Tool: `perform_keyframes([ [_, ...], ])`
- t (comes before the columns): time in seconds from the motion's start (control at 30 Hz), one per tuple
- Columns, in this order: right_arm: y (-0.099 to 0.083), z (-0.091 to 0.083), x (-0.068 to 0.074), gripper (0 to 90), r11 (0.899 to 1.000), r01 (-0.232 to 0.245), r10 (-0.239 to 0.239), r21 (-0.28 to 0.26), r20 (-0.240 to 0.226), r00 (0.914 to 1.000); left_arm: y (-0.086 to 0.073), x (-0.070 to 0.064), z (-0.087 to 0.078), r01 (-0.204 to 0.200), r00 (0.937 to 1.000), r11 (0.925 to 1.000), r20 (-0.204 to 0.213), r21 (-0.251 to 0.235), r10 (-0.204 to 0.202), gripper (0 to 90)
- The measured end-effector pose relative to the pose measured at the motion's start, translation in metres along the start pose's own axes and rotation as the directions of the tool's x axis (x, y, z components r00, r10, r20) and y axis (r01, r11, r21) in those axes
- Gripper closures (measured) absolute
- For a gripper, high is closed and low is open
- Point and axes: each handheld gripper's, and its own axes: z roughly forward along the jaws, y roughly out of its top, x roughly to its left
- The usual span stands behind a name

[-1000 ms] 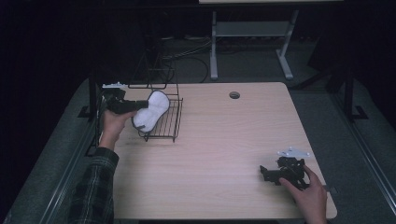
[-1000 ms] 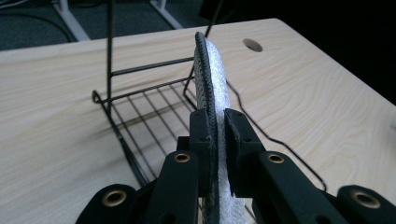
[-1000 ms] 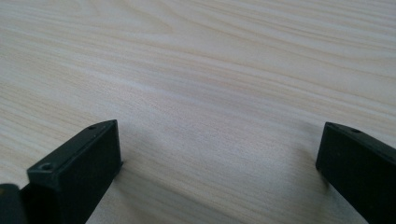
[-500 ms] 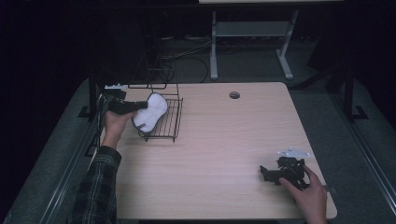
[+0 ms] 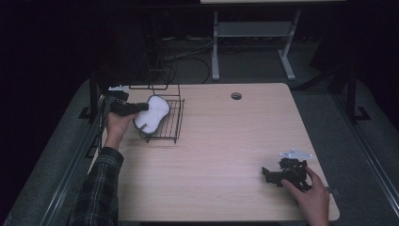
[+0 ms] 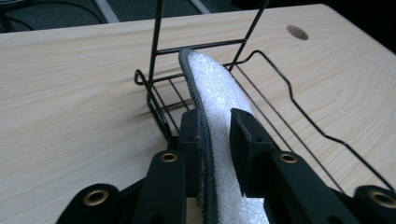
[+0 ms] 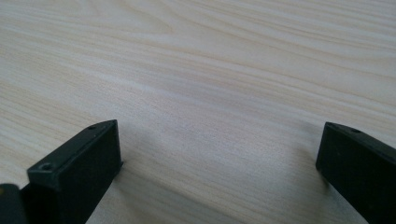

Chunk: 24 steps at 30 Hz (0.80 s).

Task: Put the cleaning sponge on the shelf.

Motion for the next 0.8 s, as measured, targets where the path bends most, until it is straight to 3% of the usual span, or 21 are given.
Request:
perform_keyframes([
  [0.4, 0.0, 0.0, 0.0, 0.0, 1.0, 0.0, 0.0, 0.0, 0.0, 1.0, -0.001, -0.003, 0.001, -0.018, 0.9991, 0.9995, -0.037, 0.024, 0.019, 60.8],
  [0.67, 0.0, 0.0, 0.0, 0.0, 1.0, -0.001, 0.001, 0.0, 0.0, 1.0, 0.0, -0.015, -0.004, -0.064, 0.9978, 0.9976, -0.019, 0.026, 0.064, 59.9],
  [0.8, 0.0, 0.0, 0.0, 0.0, 1.0, 0.0, 0.0, 0.0, 0.0, 1.0, -0.005, -0.019, -0.009, -0.064, 0.9978, 0.9979, -0.014, 0.009, 0.064, 55.9],
])
